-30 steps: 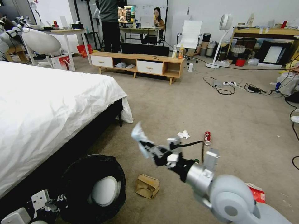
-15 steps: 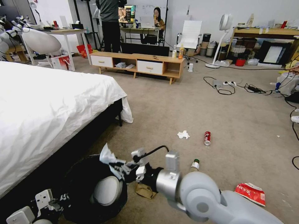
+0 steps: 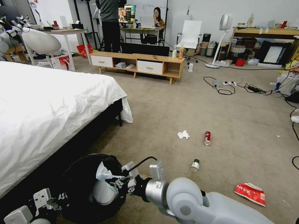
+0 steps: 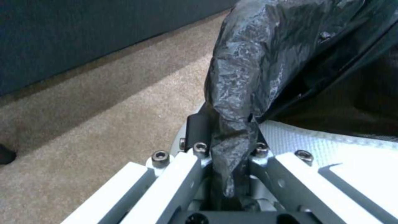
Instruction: Pick up the trash bin and place the garbage on the floor into it.
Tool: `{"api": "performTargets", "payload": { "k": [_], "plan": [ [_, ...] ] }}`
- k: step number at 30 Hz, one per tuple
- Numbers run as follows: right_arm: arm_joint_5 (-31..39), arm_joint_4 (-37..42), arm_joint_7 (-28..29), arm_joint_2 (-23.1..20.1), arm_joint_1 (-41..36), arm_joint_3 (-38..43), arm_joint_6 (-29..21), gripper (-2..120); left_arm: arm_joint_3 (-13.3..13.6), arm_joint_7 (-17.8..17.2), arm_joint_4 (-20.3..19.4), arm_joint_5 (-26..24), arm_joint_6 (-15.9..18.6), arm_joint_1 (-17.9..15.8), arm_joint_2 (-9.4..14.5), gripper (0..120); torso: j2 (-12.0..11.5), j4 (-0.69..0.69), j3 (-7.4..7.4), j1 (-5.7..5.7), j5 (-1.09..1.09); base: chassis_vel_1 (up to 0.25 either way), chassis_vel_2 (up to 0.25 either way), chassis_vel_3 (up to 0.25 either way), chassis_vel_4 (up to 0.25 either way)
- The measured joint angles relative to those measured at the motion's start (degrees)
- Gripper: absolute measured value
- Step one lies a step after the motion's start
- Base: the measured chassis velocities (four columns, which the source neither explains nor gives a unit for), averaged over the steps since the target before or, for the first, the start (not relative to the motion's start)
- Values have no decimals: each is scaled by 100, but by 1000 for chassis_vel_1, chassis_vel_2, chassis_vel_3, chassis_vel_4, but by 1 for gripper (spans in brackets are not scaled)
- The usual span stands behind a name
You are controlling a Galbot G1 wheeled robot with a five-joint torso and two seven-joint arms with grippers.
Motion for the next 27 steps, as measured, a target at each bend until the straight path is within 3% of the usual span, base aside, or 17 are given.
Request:
{"api": "performTargets", "payload": {
  "k": [13,27],
  "plan": [
    [-127,-448,38,238,31,-147,-32,0,22,9,-33,-6,0,7,-13,2,0,0,0,0,0,0,0,0,0],
    [-326,-1240,4,837,228,-323,105,0,-9,20,-26,-62,0,-12,-7,2,0,0,0,0,0,0,0,0,0]
  ]
}}
